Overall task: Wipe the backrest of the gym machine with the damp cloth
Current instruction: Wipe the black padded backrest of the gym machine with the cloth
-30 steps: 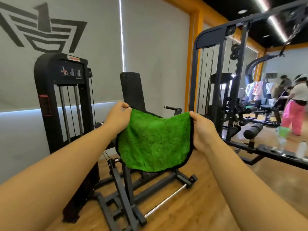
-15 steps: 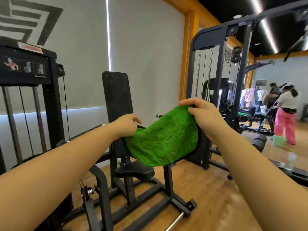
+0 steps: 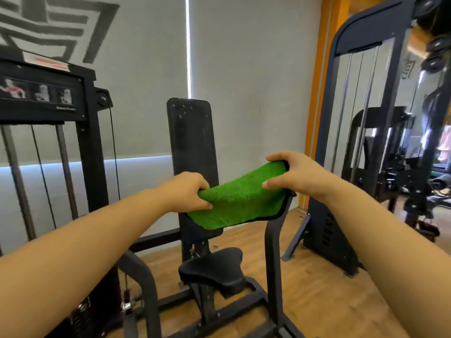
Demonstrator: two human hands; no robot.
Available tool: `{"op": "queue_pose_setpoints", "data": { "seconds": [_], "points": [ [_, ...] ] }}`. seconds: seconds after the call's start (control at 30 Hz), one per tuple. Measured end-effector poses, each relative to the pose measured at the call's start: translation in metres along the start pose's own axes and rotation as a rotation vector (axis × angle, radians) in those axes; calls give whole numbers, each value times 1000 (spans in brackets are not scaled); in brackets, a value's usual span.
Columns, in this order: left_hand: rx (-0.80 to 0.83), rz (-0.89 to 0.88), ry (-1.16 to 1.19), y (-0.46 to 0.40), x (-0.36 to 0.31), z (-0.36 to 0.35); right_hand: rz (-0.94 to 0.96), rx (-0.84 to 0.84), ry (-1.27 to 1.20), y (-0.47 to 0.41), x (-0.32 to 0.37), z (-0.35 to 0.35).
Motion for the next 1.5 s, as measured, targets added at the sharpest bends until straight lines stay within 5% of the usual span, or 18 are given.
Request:
{"op": "queue_pose_setpoints", "data": {
  "seconds": [0.3, 0.5, 0.67, 0.93, 1.5],
  "points": [
    [58, 191, 287, -81, 51, -26, 97, 15, 312, -113, -66, -23],
    [-112, 342, 950, -135, 110, -47, 92, -62, 105, -201, -96, -46],
    [-78, 359, 1372, -204, 139, -66, 18, -46, -320, -260, -114, -54],
    [-75, 540, 1232, -285, 190, -92, -26, 123, -733, -351, -142, -99],
    [-487, 789, 1232, -323, 261, -66, 25, 91, -656, -493, -110, -155]
  ]
}}
Point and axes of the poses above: each hand's wrist, its own y-axis away from the middle knuckle, its own z-axis out of the back of the hand, x = y × z, the point moved 8 cm from there along -y, towards the middle knuckle
